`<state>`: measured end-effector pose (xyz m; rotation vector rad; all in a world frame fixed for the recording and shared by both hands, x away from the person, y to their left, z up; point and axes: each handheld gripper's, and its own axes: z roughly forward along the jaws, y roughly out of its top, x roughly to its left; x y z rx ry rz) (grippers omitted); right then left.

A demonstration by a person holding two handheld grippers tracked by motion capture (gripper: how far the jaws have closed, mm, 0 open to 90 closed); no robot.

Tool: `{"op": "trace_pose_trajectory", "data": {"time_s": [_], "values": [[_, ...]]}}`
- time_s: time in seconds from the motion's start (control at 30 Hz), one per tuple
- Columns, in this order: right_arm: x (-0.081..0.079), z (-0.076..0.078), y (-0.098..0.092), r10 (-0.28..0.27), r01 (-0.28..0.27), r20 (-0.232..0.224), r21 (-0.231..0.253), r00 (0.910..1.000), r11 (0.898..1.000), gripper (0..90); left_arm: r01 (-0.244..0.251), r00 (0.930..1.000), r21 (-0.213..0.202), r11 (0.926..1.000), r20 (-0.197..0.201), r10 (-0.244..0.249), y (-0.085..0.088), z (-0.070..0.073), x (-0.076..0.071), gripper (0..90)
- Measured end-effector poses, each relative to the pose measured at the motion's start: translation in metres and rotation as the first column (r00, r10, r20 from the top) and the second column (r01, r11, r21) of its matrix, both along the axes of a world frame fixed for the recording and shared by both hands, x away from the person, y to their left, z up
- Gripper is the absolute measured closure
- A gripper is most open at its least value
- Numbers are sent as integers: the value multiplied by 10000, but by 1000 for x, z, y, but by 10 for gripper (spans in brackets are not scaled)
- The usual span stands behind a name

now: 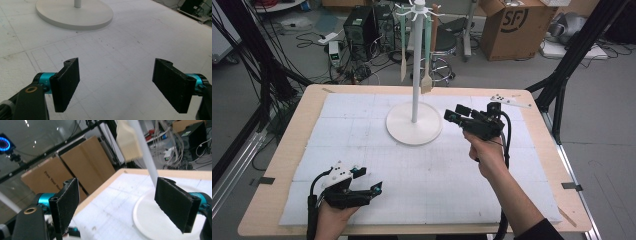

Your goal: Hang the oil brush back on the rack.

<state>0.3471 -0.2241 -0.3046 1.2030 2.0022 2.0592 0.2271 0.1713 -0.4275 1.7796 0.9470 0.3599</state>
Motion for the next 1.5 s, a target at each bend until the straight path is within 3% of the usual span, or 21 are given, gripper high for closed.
{"op": "trace_pose_trajectory", "data": {"time_s": [0.4,0.67,0.93,1.13,1.23,1.5], "values": [[-26,-37,-10,470,-484,-382,-382,9982,9981,175,20,10000,44,10000,-4,-20,-1,0,-1,224],[-36,-55,-15,483,-534,-615,-839,9969,9950,163,0,10000,75,10000,-23,0,-2,0,0,224],[-55,-70,-17,485,-526,-292,-1611,9984,9855,163,75,10000,-1,10000,51,-75,-3,1,-2,222],[-66,-78,-19,423,-459,-230,-1898,9988,9808,162,118,9999,-68,9999,75,-118,-4,1,-3,222],[-72,-82,-20,332,-328,-21,-2292,9994,9728,162,203,9997,-112,9997,113,-202,-4,2,-3,218],[-86,-89,-32,92,57,542,-2701,9985,9628,162,297,9994,-324,9990,193,-291,-6,1,-2,217]]}}
